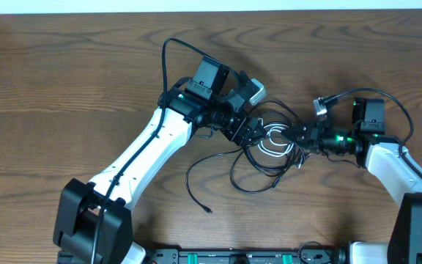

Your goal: Untangle cables

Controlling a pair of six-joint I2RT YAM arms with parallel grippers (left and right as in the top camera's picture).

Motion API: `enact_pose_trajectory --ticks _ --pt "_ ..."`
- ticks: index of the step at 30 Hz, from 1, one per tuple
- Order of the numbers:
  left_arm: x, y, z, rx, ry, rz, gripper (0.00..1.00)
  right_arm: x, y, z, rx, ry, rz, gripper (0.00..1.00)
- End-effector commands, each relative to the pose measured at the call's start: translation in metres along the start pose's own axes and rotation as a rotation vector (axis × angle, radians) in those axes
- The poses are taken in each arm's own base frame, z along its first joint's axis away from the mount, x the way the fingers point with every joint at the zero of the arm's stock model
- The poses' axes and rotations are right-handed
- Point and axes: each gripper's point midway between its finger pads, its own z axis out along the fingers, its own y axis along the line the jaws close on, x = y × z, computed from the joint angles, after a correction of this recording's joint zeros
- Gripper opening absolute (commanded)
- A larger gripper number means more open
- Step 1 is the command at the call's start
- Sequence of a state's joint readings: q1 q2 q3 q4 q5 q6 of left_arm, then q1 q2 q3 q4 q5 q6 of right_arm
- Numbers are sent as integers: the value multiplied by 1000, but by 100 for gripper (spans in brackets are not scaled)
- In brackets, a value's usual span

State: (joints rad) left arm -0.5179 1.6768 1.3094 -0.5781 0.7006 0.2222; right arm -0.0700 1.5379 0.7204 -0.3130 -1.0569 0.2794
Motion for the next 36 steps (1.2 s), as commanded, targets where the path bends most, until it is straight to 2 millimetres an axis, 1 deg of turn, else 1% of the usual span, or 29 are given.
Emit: enact_pose_trajectory --ticks 1,3,5,9,11,13,16,17,19,23,24,30,33,36 --pt "-5 3 -3 -19 -8 15 81 2 -23 -9 114 -4 -179 34" --pt "-4 6 -3 -33 -6 17 86 10 -32 -13 152 22 -167 35" --pt "-4 11 -3 -59 -2 17 88 19 -36 -17 160 48 -170 36" --pt "-5 12 -3 -70 -5 20 90 34 -40 -24 162 92 -155 37" --pt "-7 13 -3 -71 -12 25 91 46 -49 -28 209 133 -140 37" --pt "-8 13 -3 -72 -18 30 91 52 -64 -33 303 163 -124 38" --pt "-11 13 -3 -74 -30 38 92 52 -86 -41 441 183 -137 41" --pt "-13 14 -3 -75 -38 44 95 48 -93 -44 484 176 -155 42" --pt "-15 14 -3 -76 -42 47 96 40 -98 -45 517 157 -186 43" --pt "-15 14 -3 -76 -43 47 96 31 -99 -45 530 130 -224 43" --pt "-15 14 -3 -76 -43 47 96 30 -99 -45 530 127 -226 46" --pt "-15 14 -3 -76 -43 47 97 35 -99 -44 519 139 -213 49" --pt "-15 14 -3 -76 -43 48 97 40 -92 -38 476 154 -211 49" --pt "-15 14 -3 -76 -44 48 97 42 -79 -30 398 163 -257 50"
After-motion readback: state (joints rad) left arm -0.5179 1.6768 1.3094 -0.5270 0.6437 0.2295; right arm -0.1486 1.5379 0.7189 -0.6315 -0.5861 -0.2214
